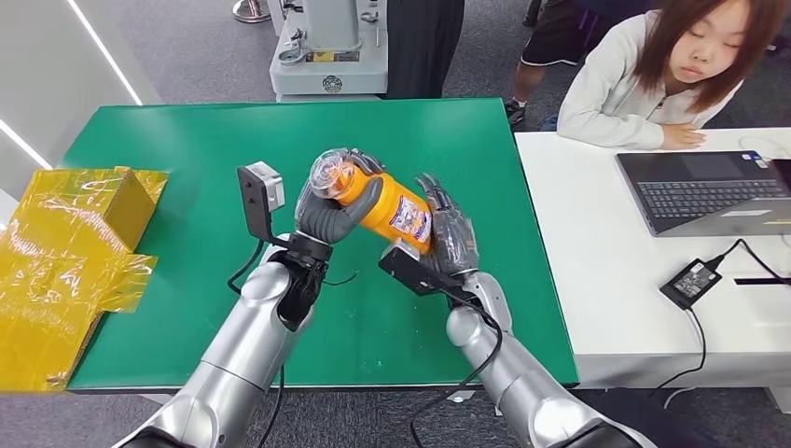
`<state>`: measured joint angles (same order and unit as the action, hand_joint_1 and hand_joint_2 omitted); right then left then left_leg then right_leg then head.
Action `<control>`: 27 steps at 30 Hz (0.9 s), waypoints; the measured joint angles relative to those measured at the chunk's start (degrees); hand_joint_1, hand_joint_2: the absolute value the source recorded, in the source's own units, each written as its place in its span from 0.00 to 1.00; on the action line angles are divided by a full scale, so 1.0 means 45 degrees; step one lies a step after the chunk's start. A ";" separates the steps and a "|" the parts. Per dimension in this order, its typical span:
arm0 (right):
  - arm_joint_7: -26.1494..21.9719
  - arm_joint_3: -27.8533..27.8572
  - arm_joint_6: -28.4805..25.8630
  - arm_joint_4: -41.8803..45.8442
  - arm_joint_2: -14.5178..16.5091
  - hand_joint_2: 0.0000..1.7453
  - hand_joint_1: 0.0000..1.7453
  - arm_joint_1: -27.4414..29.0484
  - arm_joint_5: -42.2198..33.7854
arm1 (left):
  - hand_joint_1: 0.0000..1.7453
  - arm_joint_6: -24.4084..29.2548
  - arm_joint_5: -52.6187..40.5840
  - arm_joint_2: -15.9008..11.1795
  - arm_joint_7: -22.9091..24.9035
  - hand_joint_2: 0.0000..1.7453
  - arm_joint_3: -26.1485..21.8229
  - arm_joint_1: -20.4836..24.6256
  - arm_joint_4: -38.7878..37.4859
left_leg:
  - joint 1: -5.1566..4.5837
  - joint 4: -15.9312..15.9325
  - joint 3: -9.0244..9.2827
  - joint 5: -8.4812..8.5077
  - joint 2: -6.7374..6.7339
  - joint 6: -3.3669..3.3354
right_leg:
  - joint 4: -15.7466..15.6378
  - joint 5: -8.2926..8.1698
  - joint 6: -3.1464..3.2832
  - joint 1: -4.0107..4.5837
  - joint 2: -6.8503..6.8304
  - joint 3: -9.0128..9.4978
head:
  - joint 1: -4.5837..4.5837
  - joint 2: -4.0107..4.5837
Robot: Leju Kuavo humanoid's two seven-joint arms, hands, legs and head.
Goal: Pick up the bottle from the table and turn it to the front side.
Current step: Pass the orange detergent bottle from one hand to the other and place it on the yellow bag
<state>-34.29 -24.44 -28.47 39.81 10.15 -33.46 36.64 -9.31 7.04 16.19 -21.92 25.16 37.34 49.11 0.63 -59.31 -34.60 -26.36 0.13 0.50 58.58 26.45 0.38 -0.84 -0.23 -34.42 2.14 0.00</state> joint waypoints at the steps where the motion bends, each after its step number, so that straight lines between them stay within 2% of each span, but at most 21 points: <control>1: -0.0045 0.0124 0.0154 0.0402 -0.0095 1.00 0.00 0.0288 -0.0215 | 1.00 0.0068 -0.0257 -0.0034 -0.0063 1.00 0.0000 0.0079 -0.0029 | 0.0000 0.0000 -0.0001 0.0000 0.0002 0.0000 | 0.0000 0.0000 0.0000 0.0000 -0.0002 0.0000 | 0.0000 0.0000; 8: -0.0328 0.0890 0.0992 0.3554 -0.0761 1.00 0.00 0.2383 -0.1203 | 1.00 0.0834 -0.1694 -0.0375 -0.0542 1.00 0.0000 0.0776 -0.0507 | -0.0001 0.0001 -0.0003 -0.0002 0.0002 -0.0001 | -0.0001 0.0000 0.0000 -0.0001 0.0001 -0.0001 | 0.0001 0.0000; 11: -0.0425 0.1008 0.1182 0.4962 -0.0995 1.00 0.00 0.3204 -0.1440 | 1.00 0.1720 -0.2610 -0.0545 -0.0767 1.00 0.0002 0.1059 -0.0696 | 0.0000 0.0003 -0.0002 -0.0002 -0.0002 -0.0001 | 0.0000 0.0000 0.0000 0.0000 0.0003 -0.0002 | 0.0001 0.0000; 13: -0.0487 0.1025 0.1357 0.5852 -0.1119 1.00 0.00 0.3694 -0.1484 | 1.00 0.2910 -0.3785 -0.0683 -0.0880 1.00 0.0059 0.1265 -0.0784 | 0.0001 0.0004 -0.0002 -0.0002 -0.0003 -0.0001 | 0.0002 0.0000 0.0001 0.0001 0.0004 -0.0003 | 0.0000 0.0000; 17: -0.0558 0.0873 0.1817 0.7648 -0.1290 1.00 0.00 0.4588 -0.1301 | 1.00 0.6577 -0.8028 -0.1193 -0.0594 1.00 0.0495 0.1880 -0.0952 | 0.0002 0.0007 -0.0002 -0.0001 -0.0007 0.0000 | 0.0006 0.0000 0.0001 0.0002 0.0008 -0.0007 | 0.0002 0.0000; 21: -0.0432 0.0545 0.2020 0.8900 -0.1471 1.00 0.00 0.4936 -0.1191 | 1.00 0.9282 -1.3373 -0.1822 0.0847 1.00 0.1444 0.2763 -0.1274 | 0.0002 0.0008 -0.0002 0.0001 -0.0009 0.0002 | 0.0009 0.0000 0.0002 0.0003 0.0008 -0.0007 | 0.0001 0.0000; 24: -0.0378 0.0353 0.2007 0.9433 -0.1684 1.00 0.00 0.4952 -0.1265 | 1.00 1.0320 -1.7067 -0.2235 0.2127 1.00 0.2428 0.3396 -0.1594 | 0.0000 0.0007 -0.0002 0.0001 -0.0009 0.0002 | 0.0008 0.0000 0.0001 0.0000 0.0006 -0.0001 | -0.0001 0.0000; 27: -0.0391 0.0210 0.1866 0.9698 -0.1904 1.00 0.00 0.4954 -0.1450 | 1.00 1.0412 -1.9086 -0.2450 0.2824 1.00 0.3095 0.3754 -0.1905 | -0.0002 0.0003 -0.0002 0.0001 -0.0010 0.0001 | 0.0005 -0.0002 0.0000 -0.0003 0.0009 0.0003 | -0.0001 0.0000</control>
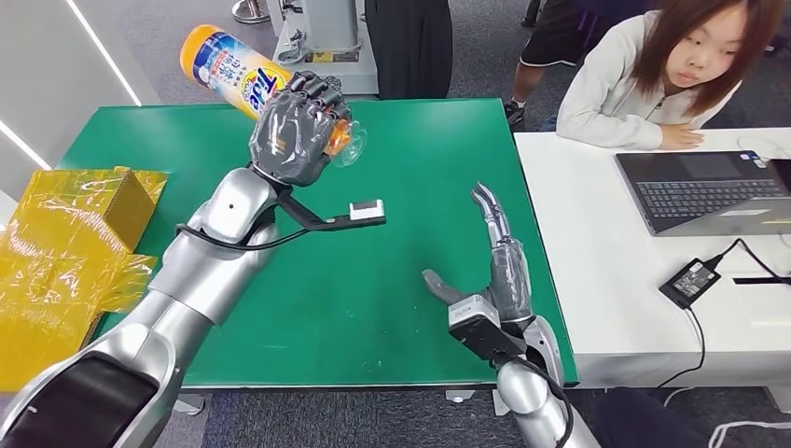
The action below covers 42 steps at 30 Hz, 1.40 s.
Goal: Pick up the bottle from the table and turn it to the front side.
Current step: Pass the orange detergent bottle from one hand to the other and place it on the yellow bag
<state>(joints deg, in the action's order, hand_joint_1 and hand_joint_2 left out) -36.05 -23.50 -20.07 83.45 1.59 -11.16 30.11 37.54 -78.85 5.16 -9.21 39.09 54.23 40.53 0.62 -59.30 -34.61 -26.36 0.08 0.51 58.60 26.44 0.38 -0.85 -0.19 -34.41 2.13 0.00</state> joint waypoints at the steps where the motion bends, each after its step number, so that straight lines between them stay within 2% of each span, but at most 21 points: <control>1: -0.0022 -0.0059 -0.0079 0.0053 -0.0080 1.00 0.00 0.0003 -0.0068 | 1.00 -0.0005 -0.0659 -0.0046 0.0216 1.00 0.0176 0.0079 -0.0133 | 0.0000 -0.0002 0.0000 0.0000 0.0000 0.0000 | -0.0001 0.0000 0.0000 0.0000 0.0001 0.0000 | 0.0000 0.0000; 5: -0.0128 -0.0267 -0.0411 0.0152 -0.0370 1.00 0.00 0.0023 -0.0334 | 1.00 -0.0138 -0.2219 -0.0187 0.1190 1.00 0.0913 0.0373 -0.0833 | 0.0000 -0.0005 0.0000 0.0000 0.0001 0.0000 | -0.0002 -0.0001 0.0000 0.0000 0.0000 -0.0001 | 0.0001 0.0000; 11: -0.0294 -0.0525 -0.0798 0.0159 -0.0658 1.00 0.00 0.0057 -0.0608 | 1.00 -0.1229 -0.2367 -0.0451 0.2247 1.00 0.2533 0.0715 -0.2150 | 0.0002 0.0003 0.0004 0.0000 -0.0003 0.0000 | 0.0003 0.0000 0.0001 0.0003 0.0007 -0.0004 | 0.0002 0.0000; 14: -0.0360 -0.0628 -0.0948 0.0136 -0.0752 1.00 0.00 0.0067 -0.0709 | 1.00 -0.1854 -0.2292 -0.0574 0.2519 1.00 0.3000 0.0722 -0.2813 | 0.0003 0.0005 0.0004 0.0000 -0.0008 0.0001 | 0.0006 0.0000 0.0002 0.0004 0.0013 -0.0007 | 0.0002 0.0000; 25: -0.0465 -0.0814 -0.1354 -0.0123 -0.0862 1.00 0.00 0.0269 -0.0850 | 1.00 -0.2866 -0.2210 -0.1137 0.3900 1.00 0.3063 0.0697 -0.4092 | 0.0003 0.0009 -0.0003 0.0000 -0.0006 0.0001 | 0.0006 0.0002 0.0002 0.0004 0.0009 -0.0008 | 0.0001 0.0000; 33: -0.0488 -0.0816 -0.1618 -0.0229 -0.0862 1.00 0.00 0.0586 -0.0620 | 1.00 -0.2894 -0.2076 -0.1679 0.5020 1.00 0.2841 0.0424 -0.4530 | 0.0004 0.0009 -0.0002 0.0000 -0.0005 0.0001 | 0.0006 0.0003 0.0003 0.0005 0.0007 -0.0009 | 0.0002 0.0000; 42: -0.0327 -0.0816 -0.1709 -0.0136 -0.0862 1.00 0.00 0.1055 -0.0328 | 1.00 -0.2845 -0.1993 -0.1956 0.5540 1.00 0.2466 -0.0149 -0.4769 | 0.0003 0.0010 -0.0003 -0.0001 -0.0004 0.0001 | 0.0004 0.0004 0.0003 0.0004 0.0006 -0.0009 | 0.0001 0.0000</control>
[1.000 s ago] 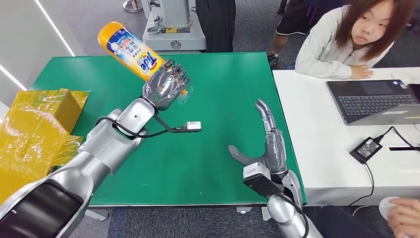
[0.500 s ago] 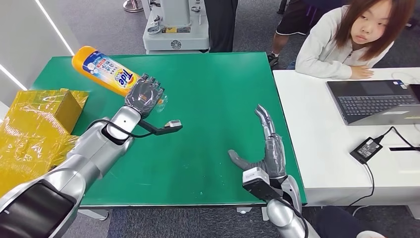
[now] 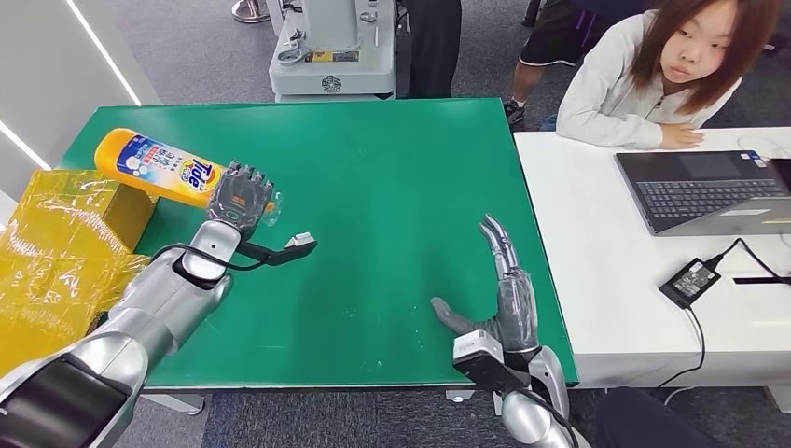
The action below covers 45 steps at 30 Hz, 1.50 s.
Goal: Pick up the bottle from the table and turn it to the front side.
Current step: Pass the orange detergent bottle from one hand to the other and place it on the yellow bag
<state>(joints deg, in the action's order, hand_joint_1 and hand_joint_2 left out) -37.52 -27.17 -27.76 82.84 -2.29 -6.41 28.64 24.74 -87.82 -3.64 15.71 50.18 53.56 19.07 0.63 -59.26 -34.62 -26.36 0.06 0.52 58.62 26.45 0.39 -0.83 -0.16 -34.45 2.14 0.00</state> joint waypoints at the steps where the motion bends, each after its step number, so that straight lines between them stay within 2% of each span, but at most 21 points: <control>1: 0.0012 0.0000 0.0000 0.0008 0.0000 1.00 0.00 0.0033 0.0028 | 1.00 -0.0007 0.0013 -0.0025 0.0076 1.00 -0.0047 -0.0056 -0.0018 | 0.0000 0.0000 0.0000 0.0000 0.0000 0.0000 | 0.0000 0.0000 0.0000 0.0000 0.0000 0.0000 | 0.0000 0.0000; 11: 0.0023 0.0001 -0.0005 0.0015 -0.0005 1.00 0.00 0.0345 0.0139 | 1.00 0.0086 0.0522 -0.0287 0.0506 1.00 -0.1015 -0.0752 -0.0270 | 0.0001 0.0002 0.0001 0.0000 -0.0002 0.0000 | 0.0001 0.0000 0.0001 0.0001 0.0003 -0.0001 | 0.0001 0.0000; 20: 0.0014 0.0000 0.0146 0.0015 -0.0002 1.00 0.00 0.0458 0.0174 | 1.00 -0.0053 0.0421 -0.0678 0.0606 1.00 -0.1736 -0.1772 -0.0474 | 0.0001 0.0003 0.0001 -0.0001 -0.0004 0.0001 | 0.0000 0.0002 0.0001 0.0001 0.0004 -0.0001 | 0.0001 0.0000; 31: -0.0027 -0.0113 0.0504 -0.0024 0.0050 1.00 0.00 0.0459 0.0197 | 1.00 -0.1069 0.0220 -0.1158 0.0738 1.00 -0.1812 -0.2420 -0.0624 | 0.0001 0.0003 0.0001 -0.0001 -0.0002 0.0001 | 0.0000 0.0002 0.0001 0.0001 -0.0001 0.0000 | 0.0000 0.0000; 45: -0.0030 -0.0228 0.0941 -0.0092 0.0136 1.00 0.00 0.0231 0.0061 | 1.00 -0.1812 -0.0358 -0.1364 0.0431 1.00 -0.1761 -0.2349 -0.0668 | 0.0001 0.0004 0.0008 0.0002 -0.0002 0.0004 | 0.0002 0.0001 0.0002 0.0001 0.0000 0.0005 | 0.0001 0.0000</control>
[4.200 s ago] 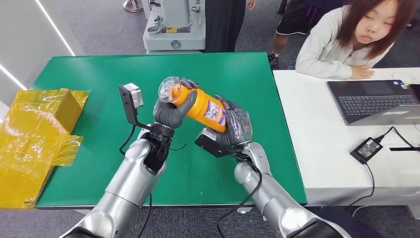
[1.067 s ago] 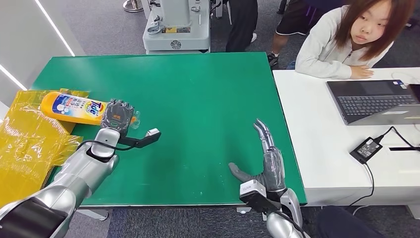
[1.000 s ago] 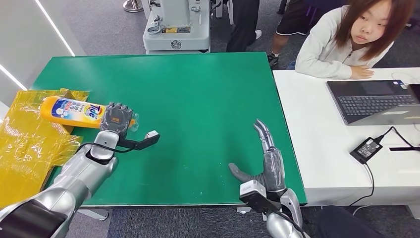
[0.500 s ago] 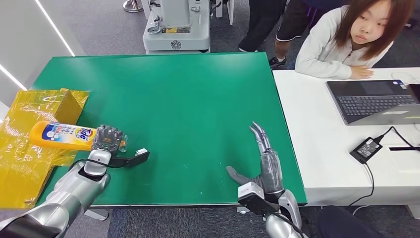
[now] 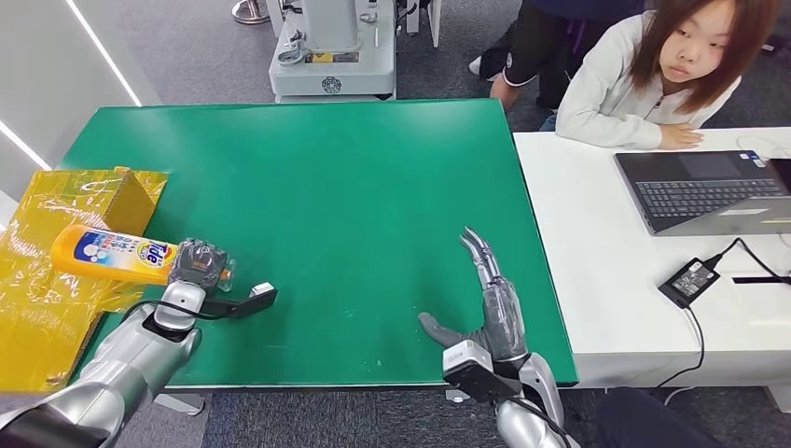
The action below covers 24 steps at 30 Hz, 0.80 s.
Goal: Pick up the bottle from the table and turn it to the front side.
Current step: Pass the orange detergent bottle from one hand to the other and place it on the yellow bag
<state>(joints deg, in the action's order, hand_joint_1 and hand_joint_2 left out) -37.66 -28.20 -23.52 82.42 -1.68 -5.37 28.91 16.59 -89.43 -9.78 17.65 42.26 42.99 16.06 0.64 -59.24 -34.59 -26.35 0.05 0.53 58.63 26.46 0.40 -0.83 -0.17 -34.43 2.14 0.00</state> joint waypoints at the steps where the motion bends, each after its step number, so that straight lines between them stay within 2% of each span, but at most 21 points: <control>1: -0.0008 0.0000 0.0011 -0.0008 0.0000 1.00 0.00 -0.0010 -0.0017 | 1.00 -0.0029 -0.0001 -0.0011 -0.0028 1.00 0.0006 0.0008 0.0000 | 0.0000 0.0000 0.0000 0.0001 0.0000 0.0001 | 0.0000 0.0000 0.0000 0.0000 0.0000 0.0000 | 0.0000 0.0000; 10: -0.0131 -0.0039 0.0058 -0.0045 -0.0004 1.00 0.00 -0.0039 -0.0328 | 1.00 -0.0036 0.0313 -0.0260 -0.0575 1.00 0.0114 0.0066 -0.0004 | 0.0001 0.0002 0.0004 0.0002 -0.0004 0.0004 | 0.0002 0.0000 0.0000 0.0001 0.0004 0.0000 | 0.0000 0.0000; 16: -0.0167 -0.0034 0.0157 0.0038 -0.0018 1.00 0.00 0.0152 -0.0454 | 1.00 0.0760 0.1426 -0.0500 -0.1201 1.00 -0.0061 0.0008 -0.0090 | 0.0002 0.0002 0.0003 0.0003 -0.0004 0.0005 | 0.0003 0.0001 0.0000 0.0001 0.0006 -0.0003 | 0.0000 0.0000; 24: -0.0418 -0.0039 0.0236 -0.0004 -0.0117 1.00 0.00 0.0217 -0.0805 | 1.00 0.1821 0.2056 -0.0782 -0.1680 1.00 -0.0907 -0.0240 -0.0242 | 0.0001 0.0002 -0.0002 0.0002 -0.0006 0.0006 | 0.0000 0.0001 0.0000 0.0001 0.0008 -0.0007 | -0.0001 0.0000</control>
<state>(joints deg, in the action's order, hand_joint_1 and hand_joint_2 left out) -39.54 -28.37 -22.46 82.41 -2.21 -4.40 25.29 24.79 -80.18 -13.29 10.09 38.18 41.91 14.98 0.64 -59.23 -34.60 -26.34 0.03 0.56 58.63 26.46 0.40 -0.82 -0.13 -34.45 2.14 0.00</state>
